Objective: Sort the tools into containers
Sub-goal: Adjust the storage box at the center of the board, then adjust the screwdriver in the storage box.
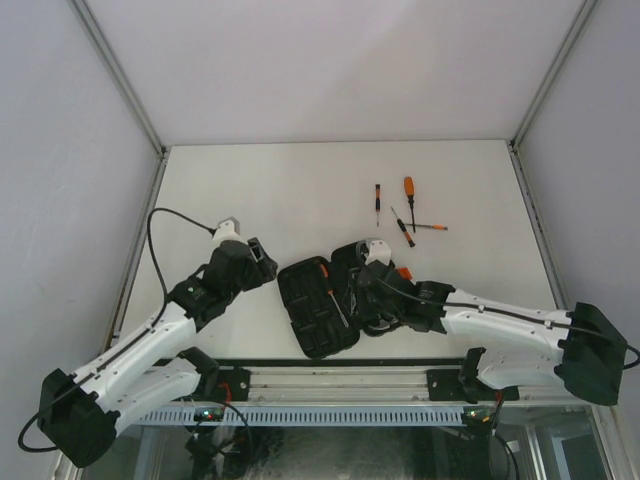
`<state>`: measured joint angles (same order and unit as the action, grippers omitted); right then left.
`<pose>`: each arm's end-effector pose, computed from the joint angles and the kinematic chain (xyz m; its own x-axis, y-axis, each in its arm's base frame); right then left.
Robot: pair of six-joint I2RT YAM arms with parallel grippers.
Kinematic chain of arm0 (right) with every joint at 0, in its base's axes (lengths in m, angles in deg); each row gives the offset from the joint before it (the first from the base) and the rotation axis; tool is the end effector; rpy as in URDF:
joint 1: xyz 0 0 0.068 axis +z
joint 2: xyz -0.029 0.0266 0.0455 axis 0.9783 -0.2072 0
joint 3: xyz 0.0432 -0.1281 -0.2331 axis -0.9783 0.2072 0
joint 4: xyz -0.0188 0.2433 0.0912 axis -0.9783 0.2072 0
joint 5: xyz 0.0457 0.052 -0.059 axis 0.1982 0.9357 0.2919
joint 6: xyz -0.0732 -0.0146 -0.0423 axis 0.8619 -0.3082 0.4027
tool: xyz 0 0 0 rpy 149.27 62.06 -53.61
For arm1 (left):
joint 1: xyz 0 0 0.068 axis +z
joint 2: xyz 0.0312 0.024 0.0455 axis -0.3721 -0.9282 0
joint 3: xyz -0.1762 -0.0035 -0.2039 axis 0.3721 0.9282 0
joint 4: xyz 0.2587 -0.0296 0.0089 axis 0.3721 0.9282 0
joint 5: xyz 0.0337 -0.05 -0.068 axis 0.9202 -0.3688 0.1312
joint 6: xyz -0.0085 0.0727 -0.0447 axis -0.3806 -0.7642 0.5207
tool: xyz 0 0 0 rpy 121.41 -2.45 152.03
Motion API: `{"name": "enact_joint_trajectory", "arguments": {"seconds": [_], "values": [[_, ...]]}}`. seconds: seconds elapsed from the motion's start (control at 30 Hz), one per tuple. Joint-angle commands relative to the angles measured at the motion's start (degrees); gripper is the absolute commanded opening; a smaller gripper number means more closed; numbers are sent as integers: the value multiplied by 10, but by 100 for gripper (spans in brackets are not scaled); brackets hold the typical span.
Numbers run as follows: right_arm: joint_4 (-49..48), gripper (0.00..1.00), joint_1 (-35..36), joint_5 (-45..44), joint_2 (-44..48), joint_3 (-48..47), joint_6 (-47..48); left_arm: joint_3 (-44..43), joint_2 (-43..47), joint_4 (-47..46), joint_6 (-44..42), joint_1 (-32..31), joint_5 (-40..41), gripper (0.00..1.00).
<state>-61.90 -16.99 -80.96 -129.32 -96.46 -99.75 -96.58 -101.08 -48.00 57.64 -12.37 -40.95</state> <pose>0.1465 0.2220 0.1988 -0.7578 -0.0018 -0.6524 -0.3100 0.8809 0.3577 0.1911 -0.1027 0.2092 -0.6093 -0.4149 -0.6757 -0.1338 0.8937 -0.4282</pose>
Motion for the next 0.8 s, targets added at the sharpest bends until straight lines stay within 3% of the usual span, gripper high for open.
{"name": "enact_joint_trajectory", "arguments": {"seconds": [0.0, 0.1, 0.4, 0.77], "values": [[0, 36, -7, 58, -49, -29, 32, -35, -19, -38, -54, 3, -29, 69], [18, 35, -7, 68, -93, -52, 46, -26, -16, -58, -59, 4, -46, 74], [39, 30, 1, 60, -180, -100, 57, -8, 8, -46, -70, 4, -46, 72], [69, 28, 7, 65, -222, -124, 58, 2, -3, -48, -63, 4, -54, 72]]}}
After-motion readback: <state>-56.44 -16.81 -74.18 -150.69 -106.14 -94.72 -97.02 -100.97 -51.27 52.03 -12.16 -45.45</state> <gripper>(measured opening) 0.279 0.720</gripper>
